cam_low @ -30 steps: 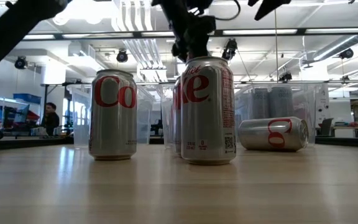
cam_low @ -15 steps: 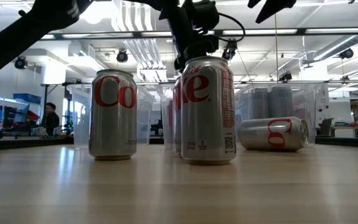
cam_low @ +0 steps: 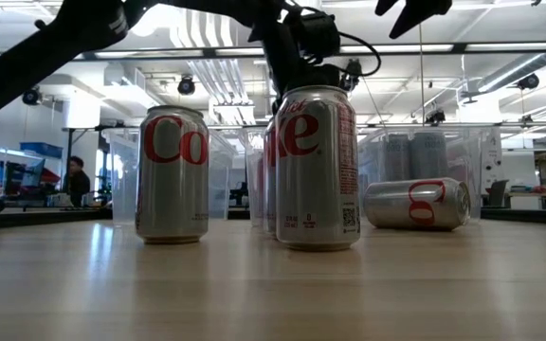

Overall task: Sort soda cans
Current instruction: Put the red soda can into the middle white bin

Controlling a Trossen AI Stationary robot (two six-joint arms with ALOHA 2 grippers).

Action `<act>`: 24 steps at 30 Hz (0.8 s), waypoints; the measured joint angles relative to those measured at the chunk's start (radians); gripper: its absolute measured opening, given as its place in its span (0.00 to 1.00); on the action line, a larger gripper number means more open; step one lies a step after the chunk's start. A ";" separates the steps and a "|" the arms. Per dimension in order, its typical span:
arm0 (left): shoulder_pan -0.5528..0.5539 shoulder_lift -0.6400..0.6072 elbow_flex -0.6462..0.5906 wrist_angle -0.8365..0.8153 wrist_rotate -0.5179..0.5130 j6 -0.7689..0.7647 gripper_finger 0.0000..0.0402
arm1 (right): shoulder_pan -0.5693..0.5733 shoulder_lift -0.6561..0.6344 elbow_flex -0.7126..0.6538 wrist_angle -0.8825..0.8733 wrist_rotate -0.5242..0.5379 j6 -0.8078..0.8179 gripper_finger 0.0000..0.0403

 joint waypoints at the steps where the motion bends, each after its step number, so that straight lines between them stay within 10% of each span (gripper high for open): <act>1: 0.002 0.003 0.000 0.000 0.001 0.000 0.71 | 0.000 0.000 0.000 0.000 0.000 0.002 0.90; 24: 0.022 0.065 0.000 0.016 0.044 -0.077 0.76 | 0.003 0.000 -0.039 0.000 -0.066 0.086 0.90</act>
